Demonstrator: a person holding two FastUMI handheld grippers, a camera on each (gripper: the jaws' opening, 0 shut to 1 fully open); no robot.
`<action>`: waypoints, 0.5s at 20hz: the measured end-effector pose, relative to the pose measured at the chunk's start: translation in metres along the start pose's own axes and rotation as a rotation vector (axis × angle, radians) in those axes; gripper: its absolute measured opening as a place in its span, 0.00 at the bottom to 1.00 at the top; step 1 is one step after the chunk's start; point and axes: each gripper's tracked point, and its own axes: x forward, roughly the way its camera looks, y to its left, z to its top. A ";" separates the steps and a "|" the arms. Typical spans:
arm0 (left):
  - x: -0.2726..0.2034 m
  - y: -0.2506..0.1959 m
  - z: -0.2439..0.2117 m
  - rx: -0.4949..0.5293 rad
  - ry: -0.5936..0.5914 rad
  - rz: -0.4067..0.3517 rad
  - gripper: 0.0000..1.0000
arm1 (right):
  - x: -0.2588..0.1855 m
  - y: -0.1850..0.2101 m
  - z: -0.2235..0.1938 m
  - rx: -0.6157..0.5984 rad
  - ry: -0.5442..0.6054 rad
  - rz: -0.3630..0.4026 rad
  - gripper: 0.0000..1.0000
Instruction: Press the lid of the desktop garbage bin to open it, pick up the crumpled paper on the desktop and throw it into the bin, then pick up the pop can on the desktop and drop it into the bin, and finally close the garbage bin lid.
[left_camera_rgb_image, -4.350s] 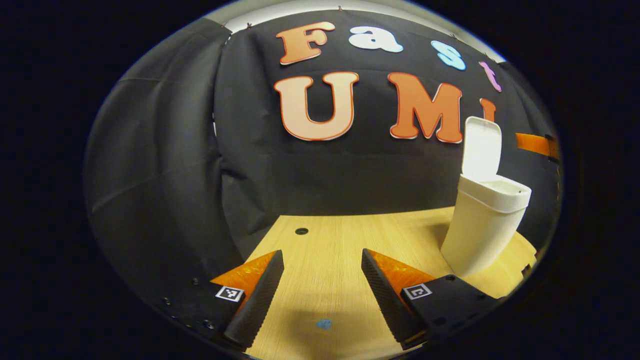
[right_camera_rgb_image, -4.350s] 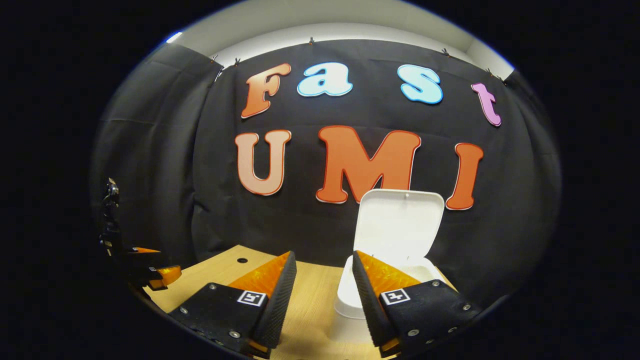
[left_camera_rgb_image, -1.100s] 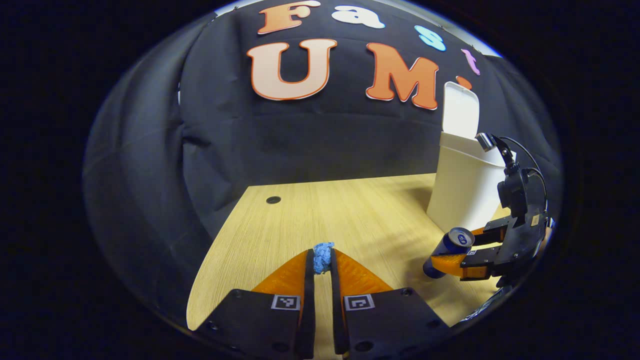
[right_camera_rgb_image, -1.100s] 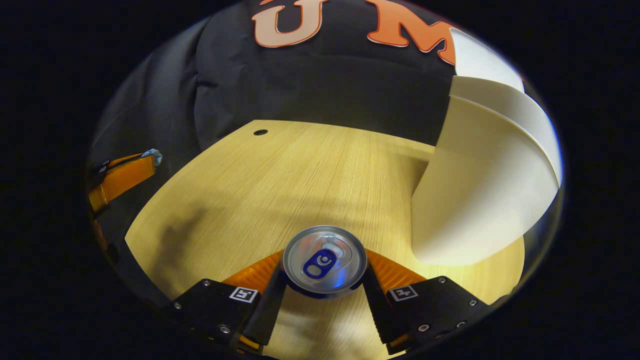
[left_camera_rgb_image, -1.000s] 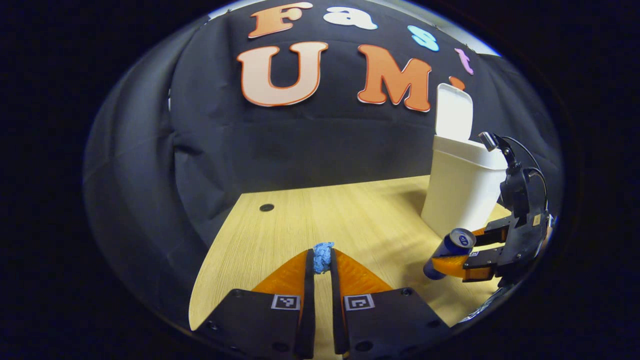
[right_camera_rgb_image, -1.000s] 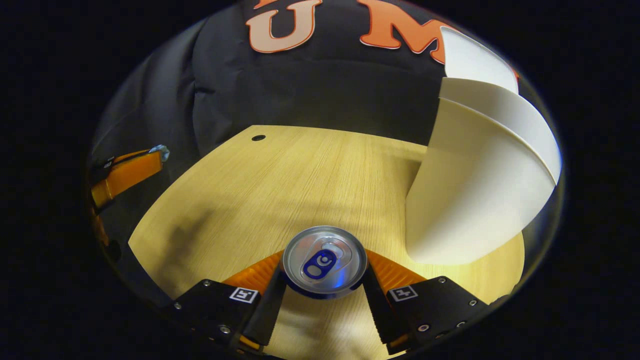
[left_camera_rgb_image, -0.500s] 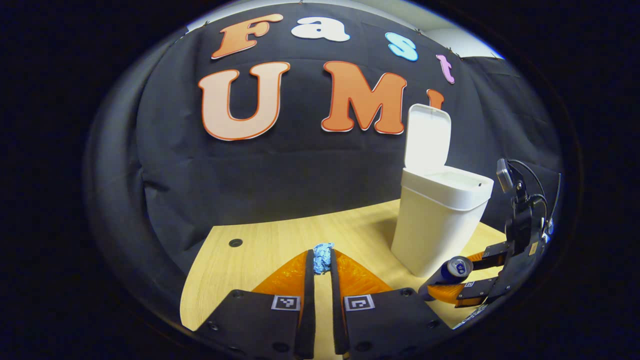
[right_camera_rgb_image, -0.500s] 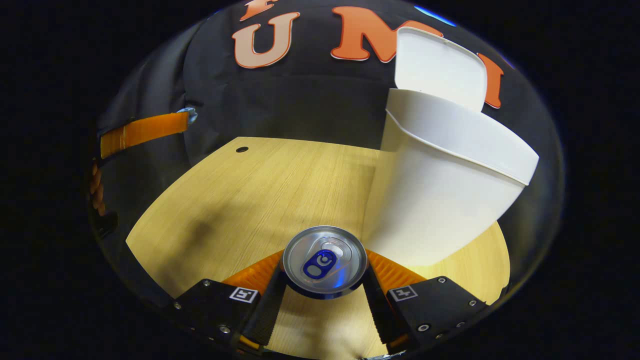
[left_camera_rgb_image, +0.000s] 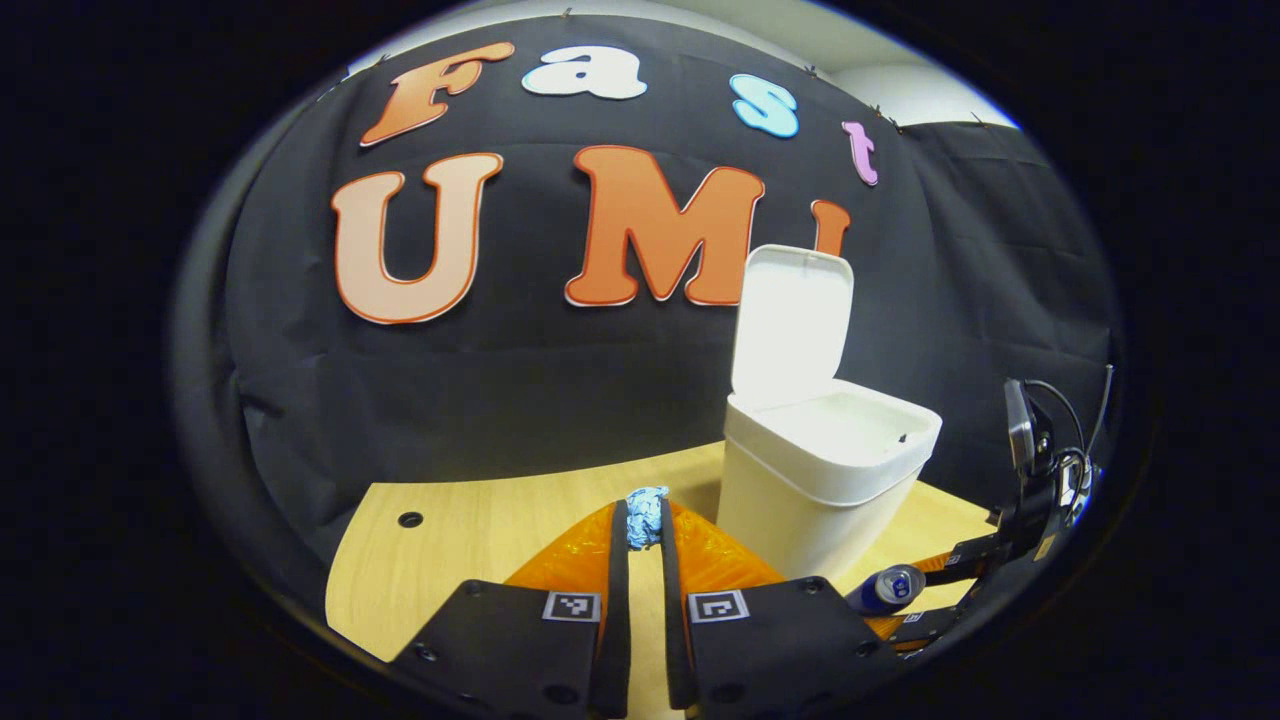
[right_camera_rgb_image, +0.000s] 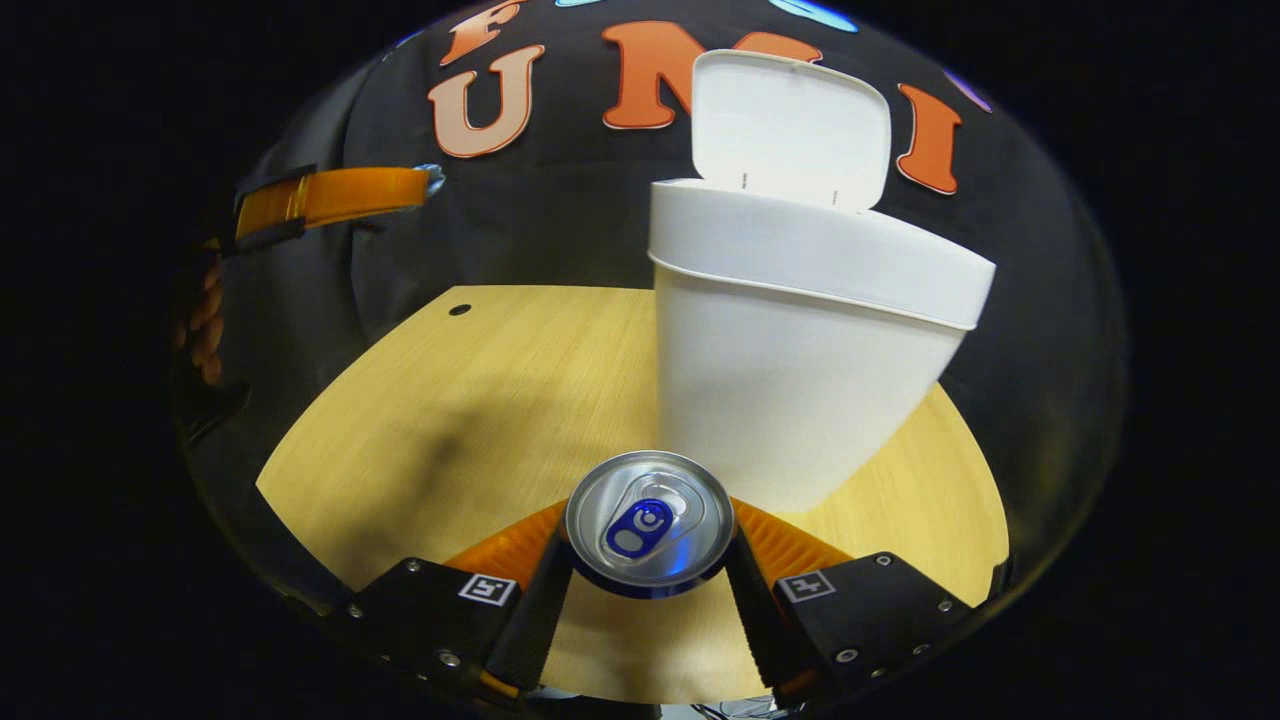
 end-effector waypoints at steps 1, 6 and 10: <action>0.004 -0.010 0.006 0.002 -0.005 -0.011 0.18 | -0.003 -0.007 -0.002 0.002 -0.002 -0.003 0.80; 0.022 -0.054 0.025 -0.006 -0.023 -0.063 0.18 | -0.013 -0.039 -0.007 0.014 -0.006 -0.022 0.80; 0.036 -0.082 0.034 -0.018 -0.027 -0.095 0.18 | -0.024 -0.064 -0.011 0.032 -0.013 -0.048 0.80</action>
